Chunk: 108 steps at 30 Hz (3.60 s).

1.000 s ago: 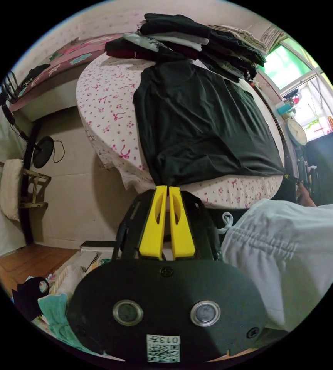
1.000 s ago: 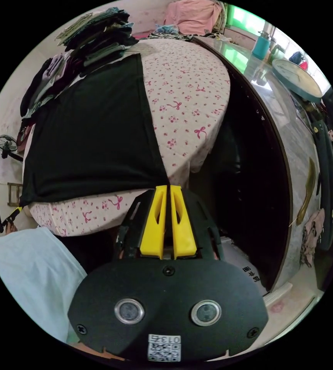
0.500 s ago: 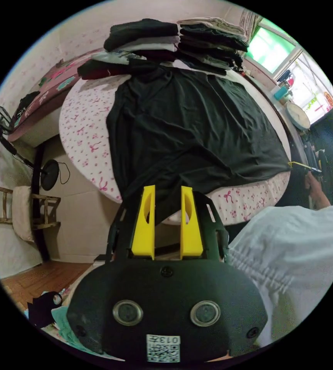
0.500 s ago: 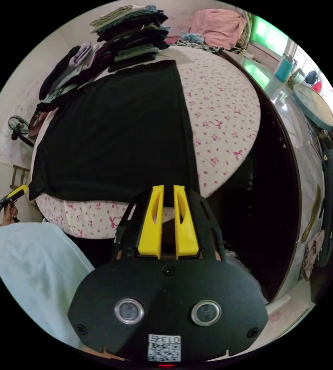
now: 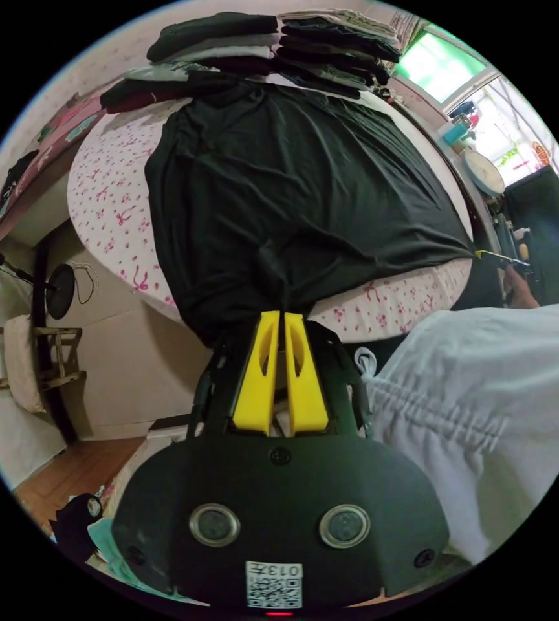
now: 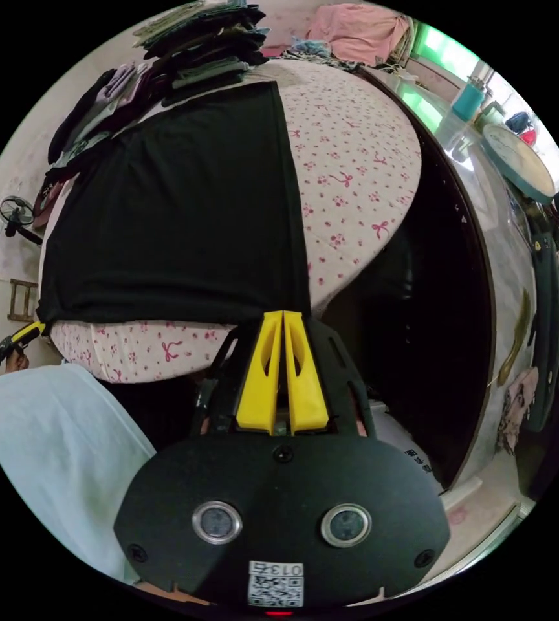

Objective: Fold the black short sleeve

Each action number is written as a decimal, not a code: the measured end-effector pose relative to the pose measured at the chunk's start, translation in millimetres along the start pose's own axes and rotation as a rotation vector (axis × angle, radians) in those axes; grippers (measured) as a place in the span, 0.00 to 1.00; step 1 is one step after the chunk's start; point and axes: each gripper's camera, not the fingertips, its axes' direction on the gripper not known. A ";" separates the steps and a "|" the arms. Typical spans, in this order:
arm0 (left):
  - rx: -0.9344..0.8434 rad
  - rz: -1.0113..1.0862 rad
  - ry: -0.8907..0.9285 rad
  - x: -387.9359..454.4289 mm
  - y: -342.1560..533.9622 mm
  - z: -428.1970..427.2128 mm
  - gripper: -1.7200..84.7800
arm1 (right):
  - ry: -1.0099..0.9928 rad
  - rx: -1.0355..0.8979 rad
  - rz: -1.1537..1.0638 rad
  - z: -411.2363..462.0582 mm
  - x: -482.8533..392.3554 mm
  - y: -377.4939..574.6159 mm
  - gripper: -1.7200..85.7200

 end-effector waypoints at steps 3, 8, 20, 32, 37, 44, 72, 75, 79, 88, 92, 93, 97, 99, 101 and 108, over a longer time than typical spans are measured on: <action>0.072 0.000 -0.044 1.6 10.3 -23.1 0.05 | 0.018 0.081 -0.064 -15.5 -18.8 -8.6 0.04; 0.113 -0.035 -0.068 -1.1 0.8 -26.7 0.12 | -0.208 0.121 -0.401 -15.0 -110.6 -46.8 0.06; -0.033 0.027 -0.075 10.4 -6.1 19.1 0.04 | -0.441 -0.238 -1.045 67.5 -354.9 -78.9 0.10; 0.010 0.100 -0.129 24.0 53.4 -19.5 0.02 | -0.468 -0.128 -0.921 31.5 -276.2 -43.2 0.06; 0.152 -0.077 -0.167 -6.2 8.9 -30.8 0.02 | -0.221 0.036 -0.477 25.7 -176.3 -82.3 0.04; 0.060 -0.135 -0.125 -2.5 -80.2 34.9 0.02 | -0.170 0.037 -0.158 55.8 -96.2 -107.5 0.02; -0.028 0.195 -0.156 64.2 -41.8 32.4 0.02 | -0.030 0.039 -0.221 11.0 -47.5 -43.8 0.02; 0.062 0.181 -0.147 66.2 -57.9 21.7 0.02 | -0.041 0.125 -0.246 -0.3 -60.7 -54.2 0.02; 0.024 0.178 -0.123 66.2 -96.7 45.1 0.02 | -0.033 0.077 -0.299 17.8 -83.2 -78.0 0.02; -0.003 0.186 -0.127 59.9 -87.1 63.5 0.02 | -0.008 0.034 -0.292 30.7 -76.7 -77.8 0.02; 0.077 0.150 -0.134 49.7 -99.3 45.9 0.02 | -0.009 0.084 -0.293 14.7 -67.9 -91.4 0.02; 0.089 0.141 -0.138 47.1 -105.4 43.7 0.02 | 0.000 0.109 -0.292 9.5 -66.7 -101.0 0.02; 0.089 0.141 -0.179 32.0 -159.6 49.2 0.02 | -0.020 0.118 -0.293 10.9 -67.8 -144.4 0.02; 0.059 0.127 -0.179 23.9 -174.2 57.6 0.02 | -0.027 0.095 -0.271 19.1 -64.5 -167.6 0.02; 0.005 0.095 -0.158 11.0 -176.3 70.4 0.02 | -0.019 0.042 -0.254 27.8 -57.0 -177.4 0.02; 0.064 -0.060 -0.147 -31.5 -161.8 44.3 0.02 | 0.051 0.038 -0.098 12.3 4.2 -189.6 0.02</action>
